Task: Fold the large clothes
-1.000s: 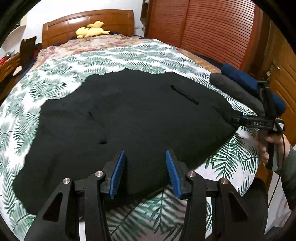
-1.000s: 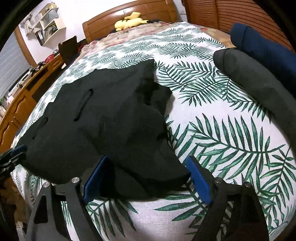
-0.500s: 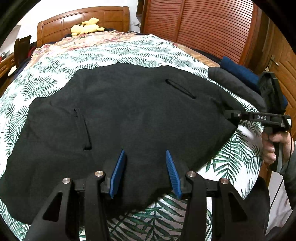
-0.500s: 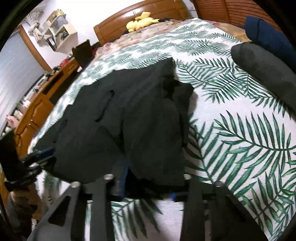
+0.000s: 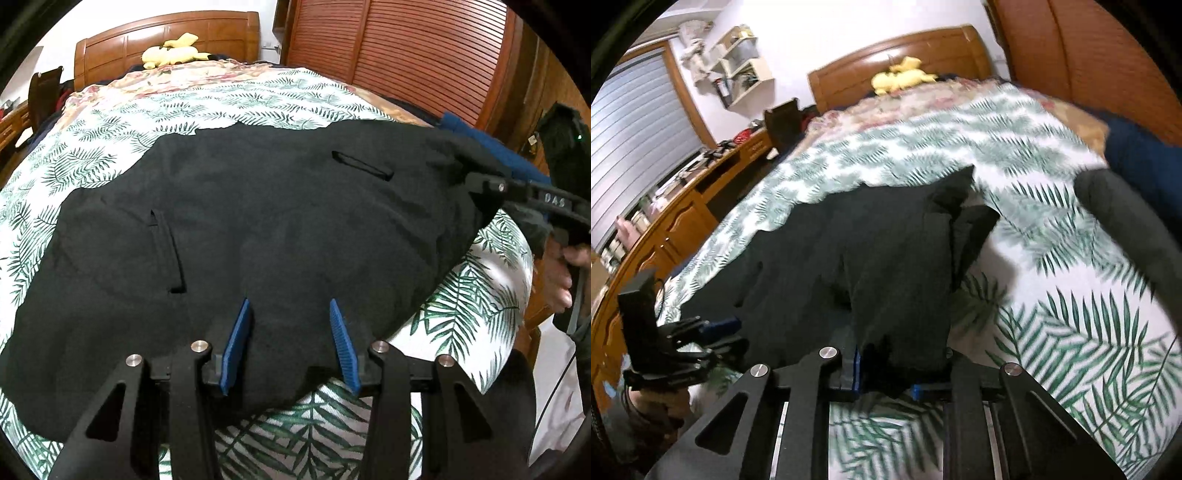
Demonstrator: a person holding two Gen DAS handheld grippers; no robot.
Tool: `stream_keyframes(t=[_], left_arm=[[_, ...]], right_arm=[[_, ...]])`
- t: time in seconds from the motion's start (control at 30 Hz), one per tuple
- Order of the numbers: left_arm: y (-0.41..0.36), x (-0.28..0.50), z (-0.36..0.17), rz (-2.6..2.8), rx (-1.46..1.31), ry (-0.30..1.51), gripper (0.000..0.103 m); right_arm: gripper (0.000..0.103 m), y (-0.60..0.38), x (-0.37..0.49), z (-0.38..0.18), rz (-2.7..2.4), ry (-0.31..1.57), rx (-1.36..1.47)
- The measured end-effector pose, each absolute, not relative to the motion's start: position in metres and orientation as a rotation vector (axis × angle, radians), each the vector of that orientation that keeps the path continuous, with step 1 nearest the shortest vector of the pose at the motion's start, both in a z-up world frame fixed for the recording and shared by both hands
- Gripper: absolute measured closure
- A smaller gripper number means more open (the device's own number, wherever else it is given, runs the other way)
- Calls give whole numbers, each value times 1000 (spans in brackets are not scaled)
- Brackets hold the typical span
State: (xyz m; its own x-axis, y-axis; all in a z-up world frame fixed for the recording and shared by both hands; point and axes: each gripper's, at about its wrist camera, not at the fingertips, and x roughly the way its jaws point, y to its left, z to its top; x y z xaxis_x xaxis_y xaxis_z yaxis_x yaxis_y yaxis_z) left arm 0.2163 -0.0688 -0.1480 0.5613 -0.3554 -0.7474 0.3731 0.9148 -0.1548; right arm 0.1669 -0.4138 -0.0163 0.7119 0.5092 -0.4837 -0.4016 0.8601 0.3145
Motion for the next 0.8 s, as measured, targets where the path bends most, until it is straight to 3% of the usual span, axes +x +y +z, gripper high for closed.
stream_keyframes(t=[0.5,0.8], left_arm=[[31,162,-92,-307,-26,734,60],[116,131,-95,-159,-86,733,60]], right_arm=[[86,-261,145,44,792,412,-55],[86,-142,178,10,946,483,-117]])
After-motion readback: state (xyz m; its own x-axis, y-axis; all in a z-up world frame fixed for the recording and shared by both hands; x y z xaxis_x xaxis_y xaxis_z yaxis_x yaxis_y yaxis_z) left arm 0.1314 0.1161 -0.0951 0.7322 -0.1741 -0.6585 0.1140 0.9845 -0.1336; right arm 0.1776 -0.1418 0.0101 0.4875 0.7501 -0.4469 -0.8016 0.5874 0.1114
